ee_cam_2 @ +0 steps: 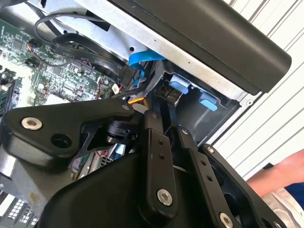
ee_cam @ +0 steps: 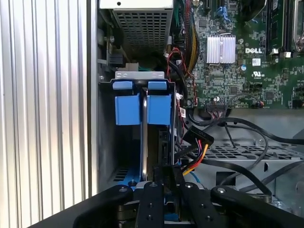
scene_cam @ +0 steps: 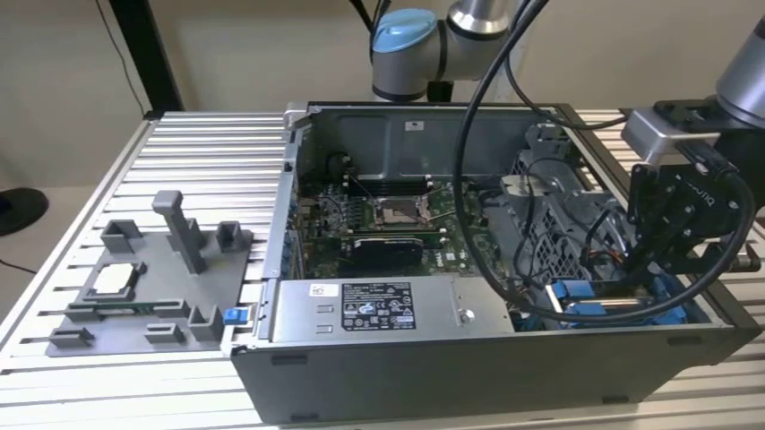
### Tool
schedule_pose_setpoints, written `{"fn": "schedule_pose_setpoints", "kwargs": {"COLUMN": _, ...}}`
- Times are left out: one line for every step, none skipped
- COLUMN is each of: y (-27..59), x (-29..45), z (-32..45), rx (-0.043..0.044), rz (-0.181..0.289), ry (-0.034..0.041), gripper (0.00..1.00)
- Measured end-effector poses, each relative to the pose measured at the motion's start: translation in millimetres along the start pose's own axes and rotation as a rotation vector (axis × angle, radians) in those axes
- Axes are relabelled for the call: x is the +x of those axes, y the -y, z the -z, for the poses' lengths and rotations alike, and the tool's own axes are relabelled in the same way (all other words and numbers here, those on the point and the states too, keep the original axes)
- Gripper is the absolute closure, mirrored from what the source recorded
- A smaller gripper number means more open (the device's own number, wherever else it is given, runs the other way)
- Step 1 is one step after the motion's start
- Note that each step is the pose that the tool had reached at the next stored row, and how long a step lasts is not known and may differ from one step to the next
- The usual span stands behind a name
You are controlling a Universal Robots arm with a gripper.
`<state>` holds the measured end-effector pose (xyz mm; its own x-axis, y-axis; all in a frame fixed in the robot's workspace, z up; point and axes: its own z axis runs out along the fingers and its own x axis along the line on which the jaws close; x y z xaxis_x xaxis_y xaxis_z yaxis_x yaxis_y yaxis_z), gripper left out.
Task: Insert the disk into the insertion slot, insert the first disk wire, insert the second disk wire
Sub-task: 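Insert the first disk wire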
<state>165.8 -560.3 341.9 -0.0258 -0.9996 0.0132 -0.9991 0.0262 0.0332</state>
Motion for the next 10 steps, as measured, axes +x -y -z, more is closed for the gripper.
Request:
{"fn": "schedule_pose_setpoints", "kwargs": {"y": 0.0, "x": -0.1, "z": -0.2, "rx": 0.0000, "rz": -0.001, "ry": 0.0002, "gripper": 1.00}}
{"fn": "schedule_pose_setpoints", "kwargs": {"y": 0.0, "x": -0.2, "z": -0.4, "rx": -0.0001, "rz": -0.003, "ry": 0.0003, "gripper": 1.00}}
{"fn": "schedule_pose_setpoints", "kwargs": {"y": 0.0, "x": -0.3, "z": -0.5, "rx": -0.0001, "rz": -0.006, "ry": 0.0004, "gripper": 1.00}}
{"fn": "schedule_pose_setpoints", "kwargs": {"y": 0.0, "x": -0.4, "z": -0.5, "rx": -0.0002, "rz": -0.010, "ry": 0.0005, "gripper": 1.00}}
{"fn": "schedule_pose_setpoints", "kwargs": {"y": 0.0, "x": -0.4, "z": -0.5, "rx": -0.0002, "rz": -0.015, "ry": 0.0005, "gripper": 1.00}}
{"fn": "schedule_pose_setpoints", "kwargs": {"y": 0.0, "x": -0.5, "z": -0.5, "rx": -0.0003, "rz": -0.021, "ry": 0.0006, "gripper": 1.00}}
{"fn": "schedule_pose_setpoints", "kwargs": {"y": 0.0, "x": -0.6, "z": -0.6, "rx": -0.0003, "rz": -0.025, "ry": 0.0008, "gripper": 1.00}}
{"fn": "schedule_pose_setpoints", "kwargs": {"y": 0.0, "x": -0.6, "z": -0.7, "rx": -0.0003, "rz": -0.027, "ry": 0.0010, "gripper": 1.00}}
{"fn": "schedule_pose_setpoints", "kwargs": {"y": 0.0, "x": -0.7, "z": -0.8, "rx": -0.0004, "rz": -0.027, "ry": 0.0011, "gripper": 1.00}}
{"fn": "schedule_pose_setpoints", "kwargs": {"y": 0.0, "x": -0.8, "z": -1.0, "rx": -0.0004, "rz": -0.028, "ry": 0.0011, "gripper": 1.00}}
